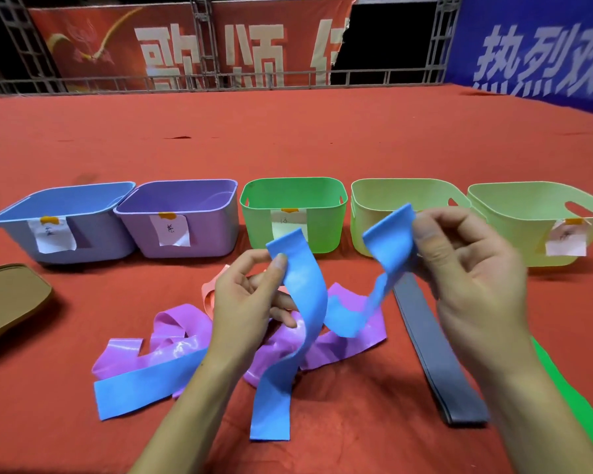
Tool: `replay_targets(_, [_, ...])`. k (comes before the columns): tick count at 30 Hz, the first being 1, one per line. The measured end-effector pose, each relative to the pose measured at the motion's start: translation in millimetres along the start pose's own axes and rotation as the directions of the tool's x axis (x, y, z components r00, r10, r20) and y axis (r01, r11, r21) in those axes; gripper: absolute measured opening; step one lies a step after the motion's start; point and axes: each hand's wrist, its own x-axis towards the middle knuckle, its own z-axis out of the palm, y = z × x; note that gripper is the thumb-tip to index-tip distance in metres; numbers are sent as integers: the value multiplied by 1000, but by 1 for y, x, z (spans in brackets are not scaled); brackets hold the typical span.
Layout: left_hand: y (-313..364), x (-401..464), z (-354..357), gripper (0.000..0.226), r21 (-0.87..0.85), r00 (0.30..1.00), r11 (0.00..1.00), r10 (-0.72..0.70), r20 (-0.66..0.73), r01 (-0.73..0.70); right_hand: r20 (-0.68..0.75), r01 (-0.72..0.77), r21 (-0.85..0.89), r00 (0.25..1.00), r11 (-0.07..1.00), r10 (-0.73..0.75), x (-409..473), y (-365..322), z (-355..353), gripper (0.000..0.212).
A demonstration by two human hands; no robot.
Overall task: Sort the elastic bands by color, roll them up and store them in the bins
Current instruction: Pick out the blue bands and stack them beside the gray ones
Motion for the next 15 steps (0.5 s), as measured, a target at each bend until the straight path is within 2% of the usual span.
replay_targets(3, [-2, -2, 3, 7, -7, 1000, 1000, -18, 10, 18, -46, -56, 33, 997, 998, 58, -1, -5, -3, 18])
replay_targets(6, [-6, -5, 8, 6, -10, 998, 1000, -20, 58, 21, -12, -103, -20, 995, 994, 103, -4, 5, 4, 13])
replay_targets(9, [-6, -9, 14, 6, -33, 990, 999, -24, 139, 29, 22, -229, 72, 974, 971, 228, -8, 18, 15, 9])
replay_targets(15, [-4, -16, 17, 14, -42, 978, 998, -32, 206, 41, 60, -300, 83, 953, 950, 296, -11, 34, 24, 18])
